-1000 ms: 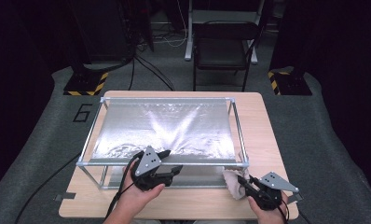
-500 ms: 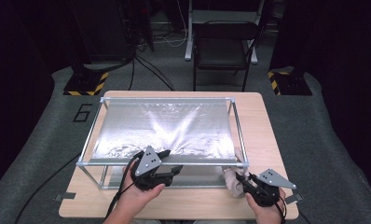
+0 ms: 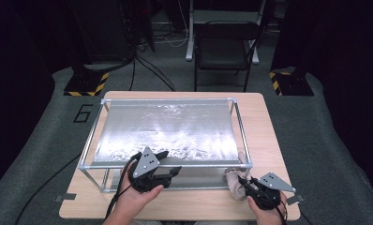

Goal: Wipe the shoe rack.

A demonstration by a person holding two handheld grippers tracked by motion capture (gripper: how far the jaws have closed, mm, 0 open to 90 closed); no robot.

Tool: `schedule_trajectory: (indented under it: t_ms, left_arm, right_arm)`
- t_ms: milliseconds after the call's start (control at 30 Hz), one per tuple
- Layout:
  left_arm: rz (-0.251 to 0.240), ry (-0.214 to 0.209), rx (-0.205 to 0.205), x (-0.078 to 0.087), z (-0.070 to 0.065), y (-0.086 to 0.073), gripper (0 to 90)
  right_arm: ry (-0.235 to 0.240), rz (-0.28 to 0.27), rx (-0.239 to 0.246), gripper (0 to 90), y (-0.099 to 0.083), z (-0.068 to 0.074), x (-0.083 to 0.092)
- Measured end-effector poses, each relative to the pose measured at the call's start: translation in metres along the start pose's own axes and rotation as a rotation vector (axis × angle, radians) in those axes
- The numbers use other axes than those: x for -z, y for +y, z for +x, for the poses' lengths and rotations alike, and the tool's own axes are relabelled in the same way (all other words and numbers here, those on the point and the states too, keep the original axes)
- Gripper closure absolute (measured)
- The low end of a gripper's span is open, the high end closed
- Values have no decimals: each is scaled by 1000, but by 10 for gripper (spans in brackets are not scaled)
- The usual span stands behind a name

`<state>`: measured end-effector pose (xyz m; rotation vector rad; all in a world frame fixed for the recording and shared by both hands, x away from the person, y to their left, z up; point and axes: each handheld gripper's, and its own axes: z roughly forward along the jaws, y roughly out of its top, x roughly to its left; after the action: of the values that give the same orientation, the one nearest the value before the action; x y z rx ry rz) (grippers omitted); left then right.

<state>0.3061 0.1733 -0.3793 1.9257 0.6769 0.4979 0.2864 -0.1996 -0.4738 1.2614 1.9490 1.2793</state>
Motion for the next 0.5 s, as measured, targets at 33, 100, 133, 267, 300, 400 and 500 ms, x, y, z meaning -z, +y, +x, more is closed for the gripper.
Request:
schedule_trajectory:
  t_ms: [33,100,133,267,300,400,500]
  left_arm:
    - [2,3,-8,1,1,0,350]
    - [1,16,-12,3,2,-1,339]
    - [1,16,-12,3,2,-1,336]
    - [-3,30,-12,7,3,-3,323]
    - [-5,29,-6,10,5,-5,324]
    - [-14,34,-1,12,8,-6,324]
    - [-18,31,8,15,12,-8,325]
  right_arm:
    - [-2,0,-4,741,0,-2,1]
    - [-7,1,-14,741,-1,-4,4]
    - [-7,1,-14,741,-1,-4,4]
    - [-22,2,-18,741,-3,-8,9]
    - [-24,-2,-26,740,-5,-10,11]
    - [-22,-3,-25,740,-6,-13,13]
    - [-29,-4,-34,740,-7,-14,17]
